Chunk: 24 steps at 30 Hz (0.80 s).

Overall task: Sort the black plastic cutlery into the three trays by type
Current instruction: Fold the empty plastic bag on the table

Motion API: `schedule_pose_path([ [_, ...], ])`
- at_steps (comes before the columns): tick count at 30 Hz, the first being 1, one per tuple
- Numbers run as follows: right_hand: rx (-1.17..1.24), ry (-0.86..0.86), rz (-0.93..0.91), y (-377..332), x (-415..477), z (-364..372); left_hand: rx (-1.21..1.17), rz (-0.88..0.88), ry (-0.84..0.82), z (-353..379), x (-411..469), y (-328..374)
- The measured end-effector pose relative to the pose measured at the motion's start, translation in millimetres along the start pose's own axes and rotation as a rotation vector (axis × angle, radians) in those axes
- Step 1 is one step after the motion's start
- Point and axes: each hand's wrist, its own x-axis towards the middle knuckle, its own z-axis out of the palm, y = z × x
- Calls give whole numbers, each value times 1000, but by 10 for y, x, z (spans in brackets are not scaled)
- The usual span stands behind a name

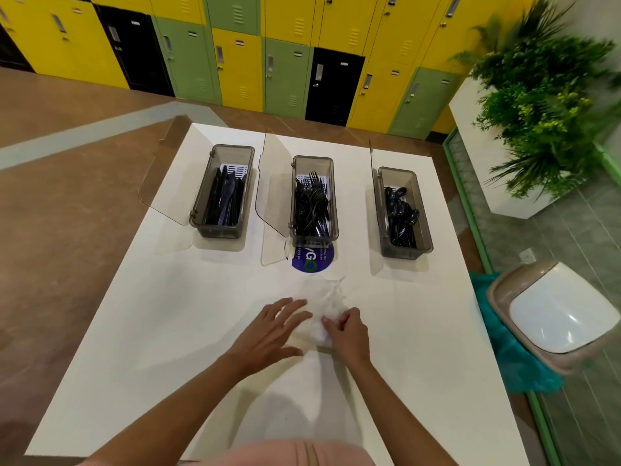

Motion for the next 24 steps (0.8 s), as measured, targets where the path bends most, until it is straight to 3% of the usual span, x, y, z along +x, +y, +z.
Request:
schedule_pose_path([
  [3,-44,10,-103,56,-3,-3,9,-14,-171,37,38,-57],
  [8,-77,-84,-307,195,-39,-12,5,-35,-68,96,86,-120],
  [14,-135,-187,-397,249,-33,-64,-128,-212,-157,-43,306,-158],
  [19,-196,-95,-342,161,140,-2,-208,-362,-86,-8,334,-147],
  [24,-318,-29,-263,-7,204,144,-227,-555,-141,55,355,-122],
])
